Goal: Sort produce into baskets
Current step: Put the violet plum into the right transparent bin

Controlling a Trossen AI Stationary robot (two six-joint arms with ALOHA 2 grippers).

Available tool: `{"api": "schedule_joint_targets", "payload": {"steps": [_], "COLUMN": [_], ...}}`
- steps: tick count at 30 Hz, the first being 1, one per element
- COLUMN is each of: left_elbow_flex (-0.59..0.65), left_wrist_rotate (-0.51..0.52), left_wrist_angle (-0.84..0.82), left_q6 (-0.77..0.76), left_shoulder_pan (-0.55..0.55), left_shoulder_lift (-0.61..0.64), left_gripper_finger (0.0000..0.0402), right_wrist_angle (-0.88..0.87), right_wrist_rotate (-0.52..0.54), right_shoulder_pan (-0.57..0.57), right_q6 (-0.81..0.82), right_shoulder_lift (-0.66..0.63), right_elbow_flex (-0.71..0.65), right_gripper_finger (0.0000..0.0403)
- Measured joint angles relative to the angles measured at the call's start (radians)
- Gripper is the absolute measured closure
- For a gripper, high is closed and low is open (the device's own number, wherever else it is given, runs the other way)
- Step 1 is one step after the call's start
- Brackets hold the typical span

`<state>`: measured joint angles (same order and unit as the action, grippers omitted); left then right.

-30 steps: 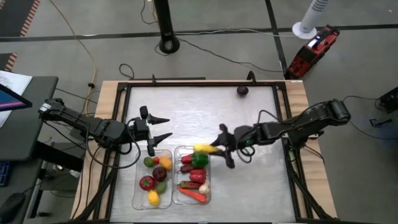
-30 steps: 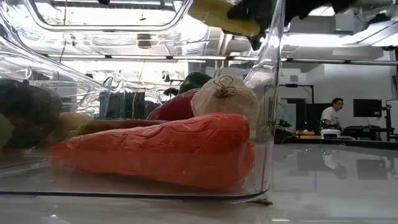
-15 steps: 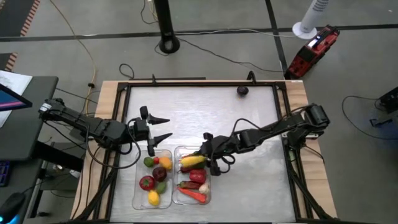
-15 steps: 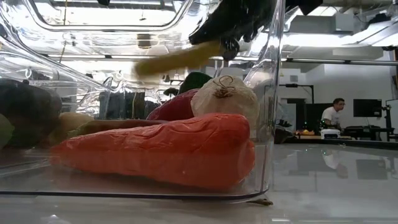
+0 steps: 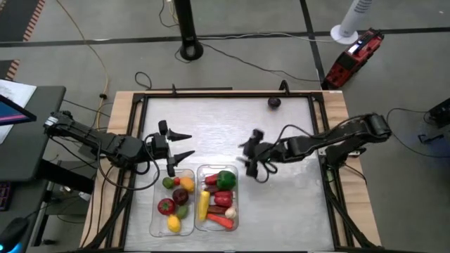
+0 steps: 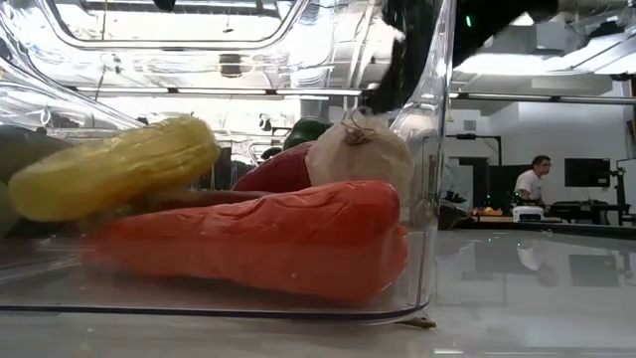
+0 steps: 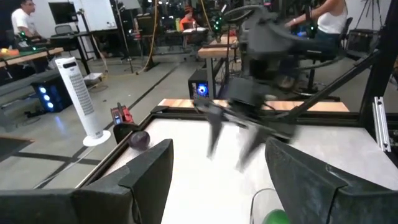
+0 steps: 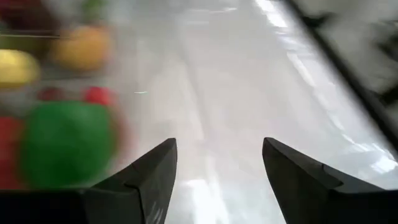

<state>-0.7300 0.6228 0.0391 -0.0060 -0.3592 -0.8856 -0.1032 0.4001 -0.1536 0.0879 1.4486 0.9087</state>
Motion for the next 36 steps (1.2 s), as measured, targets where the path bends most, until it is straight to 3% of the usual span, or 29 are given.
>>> {"api": "schedule_joint_targets", "payload": {"steps": [7,11,14,19,27,30,36], "left_elbow_flex": [0.0,0.0,0.0,0.0,0.0,0.0,0.0], "left_wrist_rotate": [0.0,0.006,0.01,0.01,0.011,0.011,0.013], "left_wrist_angle": [0.003,0.004,0.002,0.0,-0.007,-0.014,-0.026], "left_q6": [-0.003,0.007,0.029,0.064,0.07,0.07,0.07], "left_shoulder_pan": [0.0,0.0,0.0,0.001,0.001,0.001,0.001], "left_shoulder_lift": [0.0,0.0,0.0,0.0,0.0,0.0,0.0], "left_gripper_finger": [0.0159,0.0159,0.0159,0.0159,0.0159,0.0159,0.0159], "right_wrist_angle": [0.026,0.038,0.051,0.107,0.168,0.198,0.265], "right_wrist_rotate": [0.268,0.301,0.244,0.016,-0.157,-0.194,-0.194], "right_shoulder_pan": [0.18,0.334,0.489,0.701,0.85,0.871,0.918], "right_q6": [0.043,0.042,0.004,-0.09,-0.225,-0.231,-0.227], "right_shoulder_lift": [-0.124,-0.148,-0.148,-0.146,-0.146,-0.146,-0.14], "right_elbow_flex": [-0.25,-0.331,-0.347,-0.347,-0.347,-0.347,-0.347], "right_gripper_finger": [0.0137,0.0138,0.0138,0.0137,0.0132,0.0109,0.0019]}}
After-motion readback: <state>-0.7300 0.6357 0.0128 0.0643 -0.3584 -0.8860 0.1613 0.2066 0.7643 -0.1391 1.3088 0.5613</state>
